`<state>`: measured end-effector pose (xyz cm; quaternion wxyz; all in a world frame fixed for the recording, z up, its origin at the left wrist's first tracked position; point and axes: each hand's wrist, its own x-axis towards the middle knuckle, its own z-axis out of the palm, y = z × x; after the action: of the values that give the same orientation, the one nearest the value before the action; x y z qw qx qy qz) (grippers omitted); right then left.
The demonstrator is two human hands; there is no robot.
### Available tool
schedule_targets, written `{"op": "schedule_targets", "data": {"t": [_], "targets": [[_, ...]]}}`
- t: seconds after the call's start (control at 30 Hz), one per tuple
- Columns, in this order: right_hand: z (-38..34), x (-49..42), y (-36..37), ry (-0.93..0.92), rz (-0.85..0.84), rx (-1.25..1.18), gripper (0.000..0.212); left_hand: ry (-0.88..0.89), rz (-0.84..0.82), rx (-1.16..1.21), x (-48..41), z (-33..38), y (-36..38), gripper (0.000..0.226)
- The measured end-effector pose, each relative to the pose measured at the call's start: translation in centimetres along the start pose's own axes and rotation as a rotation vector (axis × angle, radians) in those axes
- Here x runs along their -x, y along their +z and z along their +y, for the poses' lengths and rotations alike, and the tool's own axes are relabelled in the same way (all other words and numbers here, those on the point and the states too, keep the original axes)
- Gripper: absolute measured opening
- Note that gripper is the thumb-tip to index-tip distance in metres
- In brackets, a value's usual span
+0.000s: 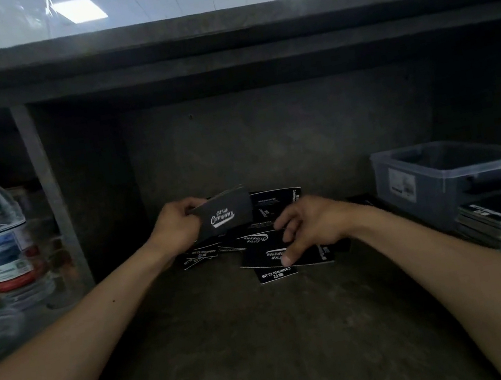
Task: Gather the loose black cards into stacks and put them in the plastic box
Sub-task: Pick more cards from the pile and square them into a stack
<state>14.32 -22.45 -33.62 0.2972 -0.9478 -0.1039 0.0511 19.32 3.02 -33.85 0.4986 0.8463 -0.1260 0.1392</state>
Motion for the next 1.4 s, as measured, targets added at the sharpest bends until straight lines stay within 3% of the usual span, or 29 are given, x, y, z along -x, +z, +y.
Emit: {"op": "schedule_targets", "data": {"t": [0.1, 0.23, 0.37, 0.47, 0.57, 0.7, 0.8, 0.9, 1.0, 1.17, 1.3, 1.4], "targets": [[-0.2, 0.7, -1.0, 0.016, 0.022, -0.048, 0.056, -0.033, -0.126, -0.104, 0.3, -0.5, 0.3, 0.033], [-0.3, 1.1, -1.9, 0.011, 0.15, -0.51, 0.023, -0.004, -0.154, -0.086, 0.5, -0.3, 0.6, 0.038], [-0.6, 0.1, -0.7, -0.047, 0.339, -0.917, 0.06, -0.019, -0.224, -0.053, 0.8, 0.3, 0.9, 0.034], [-0.2, -0.7, 0.6, -0.09, 0.419, -0.933, 0.052, -0.021, -0.25, -0.011, 0.9, 1.0, 1.3, 0.031], [0.4, -1.5, 1.9, -0.086, 0.507, -0.758, 0.037, 0.014, -0.273, 0.009, 1.5, 1.2, 1.4, 0.019], [1.0, -2.3, 2.1, -0.075, 0.58, -0.386, 0.052, 0.146, -0.178, -0.119, 1.5, 0.7, 1.4, 0.024], [1.5, -2.4, 1.8, -0.098, 0.403, -0.02, 0.056, 0.082, 0.037, -0.029, 0.6, 0.6, 0.2, 0.034], [1.6, -2.2, 1.4, -0.126, 0.241, 0.277, 0.035, -0.009, 0.013, -0.033, 0.0, 0.0, -0.5, 0.04], [1.5, -1.7, 0.2, -0.098, 0.208, 0.252, 0.027, -0.038, -0.08, -0.119, 0.2, -0.7, 0.0, 0.042], [1.8, -1.0, -0.2, -0.123, 0.188, 0.192, 0.038, -0.01, -0.034, -0.037, -0.2, -0.9, 0.3, 0.033], [0.9, -0.9, -0.5, -0.213, 0.167, 0.275, 0.038, -0.008, -0.131, -0.081, 0.1, -0.6, 0.6, 0.032], [0.4, -0.4, -1.1, -0.228, 0.27, 0.359, 0.041, -0.006, -0.185, -0.09, 0.3, -0.5, 0.7, 0.032]]}}
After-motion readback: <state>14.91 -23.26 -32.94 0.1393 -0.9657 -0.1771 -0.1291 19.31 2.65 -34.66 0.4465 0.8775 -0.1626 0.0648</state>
